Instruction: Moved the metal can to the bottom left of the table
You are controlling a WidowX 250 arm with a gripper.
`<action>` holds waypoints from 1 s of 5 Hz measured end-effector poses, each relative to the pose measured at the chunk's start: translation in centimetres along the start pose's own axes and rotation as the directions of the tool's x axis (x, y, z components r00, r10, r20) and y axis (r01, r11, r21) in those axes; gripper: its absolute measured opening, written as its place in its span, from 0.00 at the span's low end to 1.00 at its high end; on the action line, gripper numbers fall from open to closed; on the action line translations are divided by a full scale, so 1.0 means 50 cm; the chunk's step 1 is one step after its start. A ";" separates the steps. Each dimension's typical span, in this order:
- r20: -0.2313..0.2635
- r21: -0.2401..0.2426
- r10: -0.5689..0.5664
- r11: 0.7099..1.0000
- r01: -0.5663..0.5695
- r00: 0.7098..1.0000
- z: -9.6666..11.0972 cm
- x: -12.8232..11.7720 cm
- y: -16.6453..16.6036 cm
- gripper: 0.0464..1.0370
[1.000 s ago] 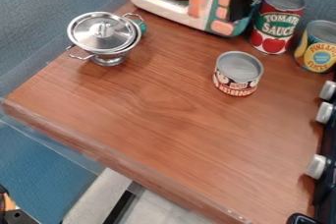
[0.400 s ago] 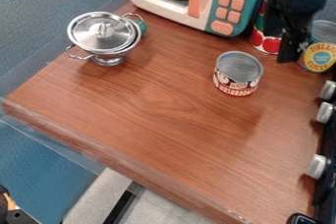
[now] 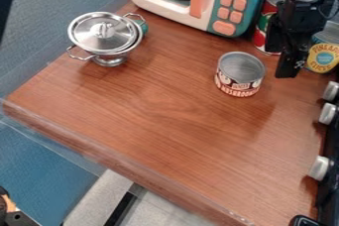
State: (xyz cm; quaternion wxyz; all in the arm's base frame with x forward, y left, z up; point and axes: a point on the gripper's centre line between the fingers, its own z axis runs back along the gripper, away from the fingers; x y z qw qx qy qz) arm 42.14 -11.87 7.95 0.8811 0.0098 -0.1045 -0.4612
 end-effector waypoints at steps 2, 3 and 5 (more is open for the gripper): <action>-0.050 -0.035 0.124 0.991 -0.126 0.991 -0.053 -0.090 0.018 0.96; -0.060 -0.023 0.153 0.988 -0.155 0.986 -0.064 -0.116 0.019 0.96; -0.109 0.025 0.185 0.983 -0.183 0.977 -0.044 -0.193 -0.007 0.96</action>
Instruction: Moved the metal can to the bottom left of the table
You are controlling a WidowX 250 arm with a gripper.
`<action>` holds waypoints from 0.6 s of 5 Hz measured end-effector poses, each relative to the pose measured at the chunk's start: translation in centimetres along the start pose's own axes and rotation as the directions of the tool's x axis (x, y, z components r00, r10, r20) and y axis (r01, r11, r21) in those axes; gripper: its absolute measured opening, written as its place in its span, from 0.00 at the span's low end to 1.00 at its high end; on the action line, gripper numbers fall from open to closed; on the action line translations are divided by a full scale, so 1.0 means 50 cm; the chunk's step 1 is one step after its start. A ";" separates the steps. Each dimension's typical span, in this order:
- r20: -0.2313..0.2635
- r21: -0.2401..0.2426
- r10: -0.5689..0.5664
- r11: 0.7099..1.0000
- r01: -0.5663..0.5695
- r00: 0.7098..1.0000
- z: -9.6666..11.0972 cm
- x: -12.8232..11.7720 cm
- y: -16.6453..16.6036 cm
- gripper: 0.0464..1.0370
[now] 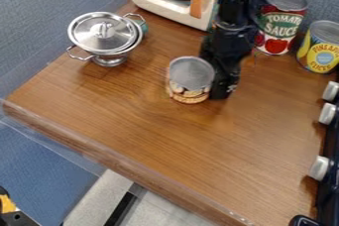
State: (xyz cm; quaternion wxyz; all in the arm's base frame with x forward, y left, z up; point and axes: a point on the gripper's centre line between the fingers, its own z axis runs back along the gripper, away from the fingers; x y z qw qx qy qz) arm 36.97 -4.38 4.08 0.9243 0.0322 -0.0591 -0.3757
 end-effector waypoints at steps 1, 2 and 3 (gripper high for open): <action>-0.002 0.023 0.061 0.998 -0.061 0.998 0.017 -0.046 -0.003 0.96; 0.008 -0.016 0.125 0.992 -0.125 0.992 0.019 -0.095 -0.005 0.96; -0.042 0.006 0.148 0.989 -0.148 0.988 0.021 -0.146 -0.020 0.96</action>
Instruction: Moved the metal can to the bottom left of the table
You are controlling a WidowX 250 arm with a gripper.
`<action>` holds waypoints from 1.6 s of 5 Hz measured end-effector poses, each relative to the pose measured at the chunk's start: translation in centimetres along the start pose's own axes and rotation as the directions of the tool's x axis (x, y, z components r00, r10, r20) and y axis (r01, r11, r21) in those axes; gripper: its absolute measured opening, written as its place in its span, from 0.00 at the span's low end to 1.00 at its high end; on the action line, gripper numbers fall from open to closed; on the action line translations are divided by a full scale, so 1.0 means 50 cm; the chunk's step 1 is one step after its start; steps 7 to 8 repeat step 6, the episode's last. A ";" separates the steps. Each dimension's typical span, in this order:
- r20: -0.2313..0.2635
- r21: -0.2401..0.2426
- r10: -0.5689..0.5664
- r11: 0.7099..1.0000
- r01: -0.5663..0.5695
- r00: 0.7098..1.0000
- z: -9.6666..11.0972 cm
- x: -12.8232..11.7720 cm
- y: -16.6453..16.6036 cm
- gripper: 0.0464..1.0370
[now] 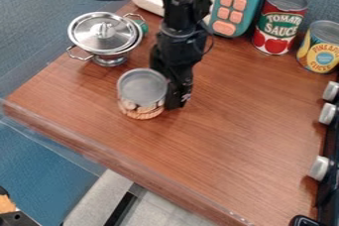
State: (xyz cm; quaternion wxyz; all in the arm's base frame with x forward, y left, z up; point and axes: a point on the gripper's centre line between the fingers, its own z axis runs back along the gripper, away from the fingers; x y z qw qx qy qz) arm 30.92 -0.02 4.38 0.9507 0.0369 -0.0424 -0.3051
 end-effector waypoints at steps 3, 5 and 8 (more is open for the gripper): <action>-0.021 0.001 0.023 1.000 -0.023 1.000 0.021 -0.060 -0.010 0.96; 0.096 0.074 -0.095 0.993 0.088 0.991 0.125 0.010 0.035 0.96; 0.093 0.077 -0.108 0.992 0.101 0.990 0.125 0.012 0.033 0.96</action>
